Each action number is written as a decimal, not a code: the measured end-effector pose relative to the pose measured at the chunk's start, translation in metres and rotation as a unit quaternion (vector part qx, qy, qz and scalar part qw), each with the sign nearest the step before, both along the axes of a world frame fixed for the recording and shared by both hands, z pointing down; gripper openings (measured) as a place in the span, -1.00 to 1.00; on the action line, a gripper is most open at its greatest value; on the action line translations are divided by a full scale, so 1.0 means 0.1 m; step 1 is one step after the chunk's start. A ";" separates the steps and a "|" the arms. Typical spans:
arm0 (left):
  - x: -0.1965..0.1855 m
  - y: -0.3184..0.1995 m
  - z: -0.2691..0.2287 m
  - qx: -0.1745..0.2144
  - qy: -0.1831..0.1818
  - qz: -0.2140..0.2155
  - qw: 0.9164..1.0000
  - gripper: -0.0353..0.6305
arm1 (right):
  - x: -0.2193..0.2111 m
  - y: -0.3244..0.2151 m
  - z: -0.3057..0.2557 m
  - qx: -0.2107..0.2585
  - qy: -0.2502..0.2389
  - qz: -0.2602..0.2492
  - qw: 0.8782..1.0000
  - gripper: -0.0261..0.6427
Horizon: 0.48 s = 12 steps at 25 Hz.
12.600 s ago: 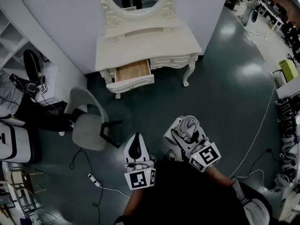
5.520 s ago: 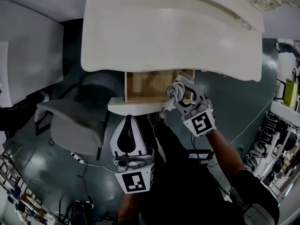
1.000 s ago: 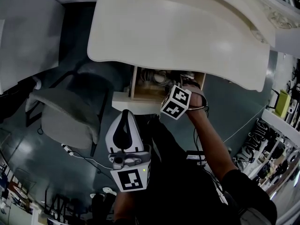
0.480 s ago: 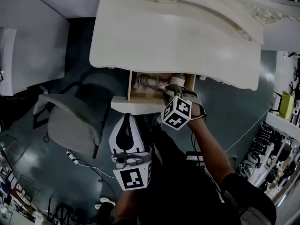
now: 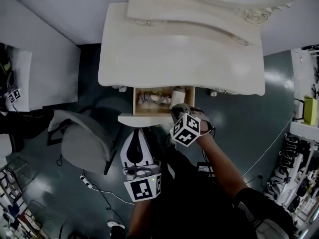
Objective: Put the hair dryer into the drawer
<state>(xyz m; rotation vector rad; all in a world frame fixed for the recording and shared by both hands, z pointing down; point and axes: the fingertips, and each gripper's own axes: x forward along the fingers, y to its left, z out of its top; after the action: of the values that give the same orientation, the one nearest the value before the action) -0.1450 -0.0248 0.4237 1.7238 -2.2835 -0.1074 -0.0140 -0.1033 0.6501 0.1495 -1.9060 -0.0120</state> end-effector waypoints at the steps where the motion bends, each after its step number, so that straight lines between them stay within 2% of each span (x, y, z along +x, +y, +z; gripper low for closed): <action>1: 0.04 0.02 -0.04 0.001 -0.002 -0.001 1.000 -0.82 | 0.03 0.03 -0.04 -0.008 -0.009 0.006 1.000 -0.82; 4: 0.19 0.09 -0.18 0.002 -0.005 -0.002 1.000 -0.82 | 0.12 0.10 -0.20 -0.030 -0.047 0.034 0.998 -0.82; 7: 0.34 0.19 -0.33 0.008 -0.008 -0.001 1.000 -0.82 | 0.20 0.15 -0.46 -0.029 -0.092 0.054 0.994 -0.83; 12: 0.63 0.29 -0.60 0.023 -0.015 0.009 1.000 -0.82 | 0.35 0.15 -0.96 -0.026 -0.182 0.094 0.978 -0.83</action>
<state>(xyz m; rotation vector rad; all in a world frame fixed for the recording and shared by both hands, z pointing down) -0.0823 0.0042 0.3637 1.7811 -2.3037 -0.1329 0.0210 -0.0881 0.5542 0.3143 -2.2476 0.2055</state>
